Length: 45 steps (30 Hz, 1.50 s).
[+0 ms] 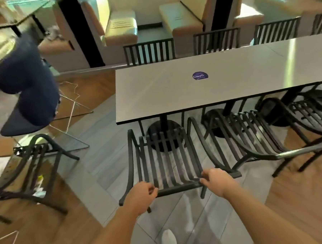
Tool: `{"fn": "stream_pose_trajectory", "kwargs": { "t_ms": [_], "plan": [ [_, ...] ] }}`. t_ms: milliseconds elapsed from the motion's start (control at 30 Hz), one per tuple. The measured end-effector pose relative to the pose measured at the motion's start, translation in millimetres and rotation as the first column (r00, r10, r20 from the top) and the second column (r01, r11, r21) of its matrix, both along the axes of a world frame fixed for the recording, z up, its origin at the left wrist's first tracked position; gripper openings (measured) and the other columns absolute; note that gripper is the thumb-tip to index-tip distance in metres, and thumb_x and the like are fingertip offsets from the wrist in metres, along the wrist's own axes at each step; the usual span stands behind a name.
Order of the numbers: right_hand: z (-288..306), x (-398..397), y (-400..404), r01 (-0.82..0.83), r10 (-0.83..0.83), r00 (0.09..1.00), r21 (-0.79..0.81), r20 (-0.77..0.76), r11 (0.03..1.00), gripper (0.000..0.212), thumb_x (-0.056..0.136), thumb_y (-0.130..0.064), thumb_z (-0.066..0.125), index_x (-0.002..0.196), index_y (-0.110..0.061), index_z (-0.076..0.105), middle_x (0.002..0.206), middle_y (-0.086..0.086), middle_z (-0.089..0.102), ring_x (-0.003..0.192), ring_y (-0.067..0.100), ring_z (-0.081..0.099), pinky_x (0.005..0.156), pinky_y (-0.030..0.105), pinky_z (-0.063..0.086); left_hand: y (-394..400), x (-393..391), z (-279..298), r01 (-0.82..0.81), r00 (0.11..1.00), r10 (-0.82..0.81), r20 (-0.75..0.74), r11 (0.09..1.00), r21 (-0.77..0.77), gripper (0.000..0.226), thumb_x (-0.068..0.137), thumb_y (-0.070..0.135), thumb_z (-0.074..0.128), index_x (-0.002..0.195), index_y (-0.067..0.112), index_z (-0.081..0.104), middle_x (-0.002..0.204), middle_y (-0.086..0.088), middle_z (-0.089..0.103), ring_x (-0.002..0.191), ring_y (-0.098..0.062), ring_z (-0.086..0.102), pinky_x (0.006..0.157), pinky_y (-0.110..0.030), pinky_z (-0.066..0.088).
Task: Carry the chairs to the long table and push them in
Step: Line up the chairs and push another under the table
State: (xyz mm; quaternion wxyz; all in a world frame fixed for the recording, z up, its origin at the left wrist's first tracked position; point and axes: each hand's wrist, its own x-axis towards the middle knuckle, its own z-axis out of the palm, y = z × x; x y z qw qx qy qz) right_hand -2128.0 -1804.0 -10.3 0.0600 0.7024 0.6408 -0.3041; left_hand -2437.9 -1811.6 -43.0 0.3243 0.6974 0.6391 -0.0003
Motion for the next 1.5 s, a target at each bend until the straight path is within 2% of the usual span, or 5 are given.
{"fn": "stream_pose_trajectory", "kwargs": {
  "t_ms": [200,333,633,900,1500],
  "plan": [
    [-18,-10,16,-0.058,0.060,0.998,-0.079,0.030,0.995,0.045,0.094,-0.055,0.064,0.129,-0.027,0.061,0.113,-0.007,0.062,0.088,0.008,0.064,0.087,0.031,0.054,-1,-25,-23,0.046,0.998,-0.047,-0.032,0.998,-0.041,0.041,0.097,0.057,0.056,0.132,0.036,0.062,0.116,0.018,0.054,0.104,-0.005,0.052,0.089,-0.021,0.044],
    [-34,-7,15,-0.070,0.075,0.997,-0.135,0.031,0.988,0.063,0.084,-0.067,0.069,0.133,-0.028,0.060,0.121,-0.005,0.059,0.109,0.016,0.058,0.098,0.035,0.050,-3,-30,-37,0.049,0.998,-0.052,-0.037,0.994,-0.100,0.051,0.092,0.060,0.058,0.138,0.038,0.056,0.113,0.019,0.052,0.103,-0.006,0.053,0.087,-0.022,0.042],
    [-70,1,22,-0.236,0.251,0.954,-0.102,0.164,0.966,0.046,0.094,-0.057,0.059,0.133,-0.031,0.057,0.134,-0.004,0.056,0.128,0.021,0.050,0.112,0.037,0.039,2,-27,-65,0.039,0.978,-0.065,-0.198,0.991,-0.130,0.037,0.100,0.046,0.054,0.136,0.038,0.057,0.122,0.011,0.058,0.108,-0.012,0.057,0.099,-0.032,0.048],
    [-102,1,37,-0.280,0.320,0.880,-0.161,0.351,0.946,0.043,0.100,-0.024,0.056,0.142,-0.020,0.051,0.143,0.005,0.055,0.135,0.028,0.048,0.116,0.043,0.035,9,-24,-78,0.075,0.941,-0.116,-0.316,0.987,-0.140,0.061,0.103,0.010,0.046,0.150,0.048,0.037,0.145,0.002,0.048,0.134,-0.023,0.043,0.116,-0.043,0.026],
    [-112,-13,106,-0.293,0.321,0.844,-0.132,0.430,0.947,0.027,0.100,-0.022,0.055,0.125,-0.019,0.063,0.125,0.005,0.064,0.121,0.026,0.058,0.110,0.041,0.039,86,-29,-80,0.024,0.920,-0.029,-0.391,1.000,-0.017,0.060,0.103,0.011,0.050,0.147,0.049,0.041,0.138,0.005,0.056,0.128,-0.020,0.049,0.112,-0.041,0.028]
  ]
}}
